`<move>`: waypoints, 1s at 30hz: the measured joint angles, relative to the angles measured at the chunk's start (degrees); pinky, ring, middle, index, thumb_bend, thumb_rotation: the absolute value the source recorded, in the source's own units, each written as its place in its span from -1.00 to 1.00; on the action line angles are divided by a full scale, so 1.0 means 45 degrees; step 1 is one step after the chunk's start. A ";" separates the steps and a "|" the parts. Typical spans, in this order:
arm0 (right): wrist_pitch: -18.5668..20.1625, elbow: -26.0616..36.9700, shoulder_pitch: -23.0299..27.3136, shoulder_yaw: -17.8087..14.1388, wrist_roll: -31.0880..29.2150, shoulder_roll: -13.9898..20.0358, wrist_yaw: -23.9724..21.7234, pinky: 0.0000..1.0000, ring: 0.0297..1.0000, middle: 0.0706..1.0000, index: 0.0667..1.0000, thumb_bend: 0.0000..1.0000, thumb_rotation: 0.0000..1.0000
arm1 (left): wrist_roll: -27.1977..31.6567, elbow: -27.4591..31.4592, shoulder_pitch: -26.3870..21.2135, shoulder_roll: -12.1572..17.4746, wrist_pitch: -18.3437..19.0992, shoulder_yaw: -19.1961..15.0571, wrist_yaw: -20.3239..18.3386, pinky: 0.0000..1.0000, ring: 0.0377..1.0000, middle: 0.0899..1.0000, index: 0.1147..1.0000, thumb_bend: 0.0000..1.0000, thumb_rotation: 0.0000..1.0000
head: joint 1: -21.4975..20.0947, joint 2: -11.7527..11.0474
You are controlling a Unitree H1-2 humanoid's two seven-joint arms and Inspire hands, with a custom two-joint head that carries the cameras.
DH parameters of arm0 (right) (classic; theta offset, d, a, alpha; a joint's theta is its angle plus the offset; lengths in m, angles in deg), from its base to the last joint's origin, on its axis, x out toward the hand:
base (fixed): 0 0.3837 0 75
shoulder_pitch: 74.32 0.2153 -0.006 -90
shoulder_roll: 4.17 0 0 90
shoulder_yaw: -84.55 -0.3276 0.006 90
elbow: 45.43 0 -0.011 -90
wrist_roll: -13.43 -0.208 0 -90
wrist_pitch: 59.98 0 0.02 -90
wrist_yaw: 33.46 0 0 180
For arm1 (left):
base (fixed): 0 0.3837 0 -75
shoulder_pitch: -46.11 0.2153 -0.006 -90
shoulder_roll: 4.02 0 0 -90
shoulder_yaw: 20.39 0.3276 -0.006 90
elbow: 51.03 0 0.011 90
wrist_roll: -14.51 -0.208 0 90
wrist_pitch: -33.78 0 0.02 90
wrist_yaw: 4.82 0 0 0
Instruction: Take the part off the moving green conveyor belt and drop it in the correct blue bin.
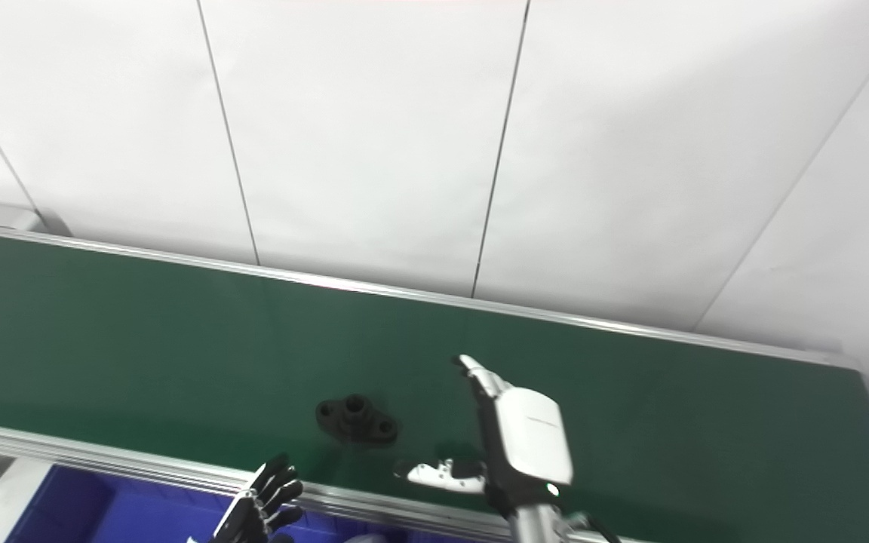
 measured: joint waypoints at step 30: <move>0.2101 -0.3263 0.2845 0.2286 0.0847 0.0481 -0.0921 -0.70 -0.61 -0.45 -0.10 0.02 -0.74 | -0.0041 0.0216 0.0114 -0.0032 0.0068 0.0113 0.0002 0.56 0.68 0.74 0.77 -0.03 0.45 | 0.0234 0.0449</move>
